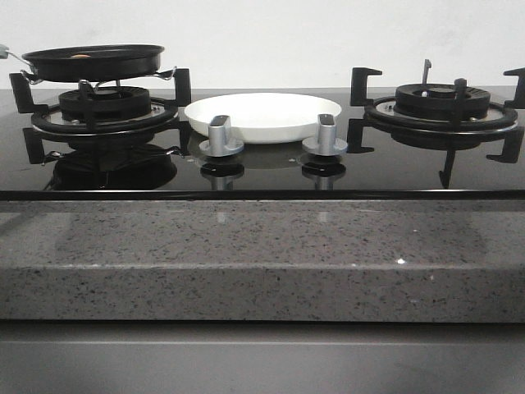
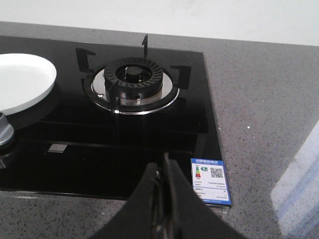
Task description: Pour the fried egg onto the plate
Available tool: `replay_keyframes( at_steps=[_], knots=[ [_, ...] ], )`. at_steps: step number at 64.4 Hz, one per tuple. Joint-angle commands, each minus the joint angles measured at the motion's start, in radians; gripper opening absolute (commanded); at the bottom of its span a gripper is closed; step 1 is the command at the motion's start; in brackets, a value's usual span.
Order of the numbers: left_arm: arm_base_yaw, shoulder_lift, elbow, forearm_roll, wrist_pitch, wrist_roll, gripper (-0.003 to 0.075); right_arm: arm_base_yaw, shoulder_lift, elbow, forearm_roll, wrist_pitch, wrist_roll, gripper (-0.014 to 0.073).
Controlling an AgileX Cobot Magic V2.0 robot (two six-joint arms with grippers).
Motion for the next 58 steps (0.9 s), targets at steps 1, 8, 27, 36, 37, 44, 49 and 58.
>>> replay_keyframes(
  at_steps=[1, 8, 27, 36, 37, 44, 49, 58],
  knots=[
    [0.002, 0.026, -0.032, -0.011, -0.077, -0.001, -0.0018, -0.006, 0.018, -0.033, -0.009, -0.063, -0.009, -0.0067],
    [0.002, 0.035, -0.032, -0.002, -0.079, -0.001, 0.0037, -0.006, 0.018, -0.033, -0.009, -0.041, -0.009, -0.0038],
    [0.002, 0.038, -0.032, 0.013, -0.087, -0.001, 0.0575, -0.006, 0.018, -0.033, -0.009, -0.025, -0.009, 0.0492],
    [0.002, 0.038, -0.032, 0.013, -0.095, 0.01, 0.0567, -0.006, 0.027, -0.044, 0.049, -0.015, -0.009, 0.0517],
    [0.002, 0.038, -0.032, 0.013, -0.096, 0.01, 0.0566, -0.006, 0.03, -0.05, 0.059, -0.007, -0.009, 0.0517],
    [0.002, 0.045, -0.041, 0.013, -0.106, 0.044, 0.0566, 0.013, 0.104, -0.099, 0.161, 0.054, -0.074, 0.0517],
    [-0.001, 0.059, -0.049, 0.003, -0.104, 0.082, 0.0566, 0.041, 0.178, -0.137, 0.243, 0.097, -0.202, 0.0498],
    [-0.067, 0.086, -0.052, -0.018, -0.108, 0.086, 0.0566, 0.104, 0.326, -0.215, 0.366, 0.136, -0.351, 0.044]
  ],
)
